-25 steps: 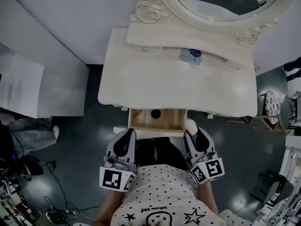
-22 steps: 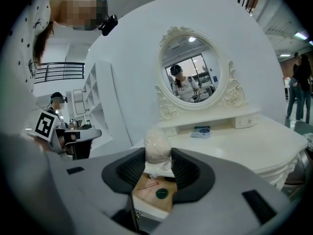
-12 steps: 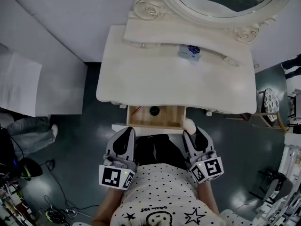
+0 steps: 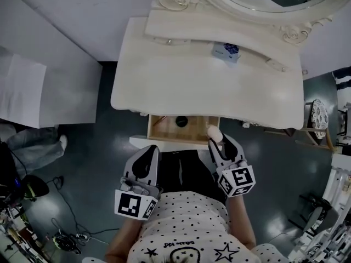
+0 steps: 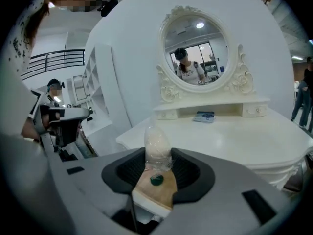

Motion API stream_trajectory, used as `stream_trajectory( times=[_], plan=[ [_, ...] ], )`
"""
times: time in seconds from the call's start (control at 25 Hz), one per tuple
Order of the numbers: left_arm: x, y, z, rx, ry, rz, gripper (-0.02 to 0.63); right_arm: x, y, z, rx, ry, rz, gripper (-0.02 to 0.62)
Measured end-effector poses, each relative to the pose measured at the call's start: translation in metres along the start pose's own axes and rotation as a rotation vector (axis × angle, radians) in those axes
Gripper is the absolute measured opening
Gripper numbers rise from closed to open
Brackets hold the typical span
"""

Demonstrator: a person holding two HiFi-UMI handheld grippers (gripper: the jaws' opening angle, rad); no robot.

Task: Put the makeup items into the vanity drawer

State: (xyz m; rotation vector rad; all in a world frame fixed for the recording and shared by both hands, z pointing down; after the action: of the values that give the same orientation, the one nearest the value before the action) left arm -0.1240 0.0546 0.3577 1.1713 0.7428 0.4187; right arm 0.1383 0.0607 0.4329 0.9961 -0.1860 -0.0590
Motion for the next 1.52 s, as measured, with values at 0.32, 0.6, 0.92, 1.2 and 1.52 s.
stream_trajectory(
  times=[0.32, 0.6, 0.92, 1.2, 1.52],
  plan=[
    [-0.001, 0.009, -0.002, -0.024, -0.015, -0.023, -0.002, 0.005, 0.042, 0.05, -0.147, -0.022, -0.071, 0.172],
    [-0.004, 0.01, 0.0, -0.022, -0.031, -0.033, -0.002, 0.005, 0.072, 0.084, -0.276, -0.074, -0.199, 0.172],
    [-0.006, 0.006, 0.006, -0.016, -0.038, -0.03, -0.002, 0.009, 0.086, 0.109, -0.387, -0.058, -0.252, 0.172],
    [-0.007, 0.004, 0.009, -0.015, -0.044, -0.033, -0.002, 0.003, 0.092, 0.118, -0.45, -0.056, -0.308, 0.172],
    [-0.008, 0.003, 0.01, -0.015, -0.05, -0.036, -0.002, 0.0, 0.094, 0.122, -0.482, -0.047, -0.368, 0.172]
  ],
)
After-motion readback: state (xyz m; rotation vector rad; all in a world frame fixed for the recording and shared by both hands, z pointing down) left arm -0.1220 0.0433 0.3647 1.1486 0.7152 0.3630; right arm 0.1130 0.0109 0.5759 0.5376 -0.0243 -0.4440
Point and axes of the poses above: the fingertips, and each gripper's own axes: z forward along the fingers, x to its right, y out of its underside, the point moved 8 cm from there along -z, backward along the fingers, and after that the axes turned 12 degrees about y, right-handed, at the moved point
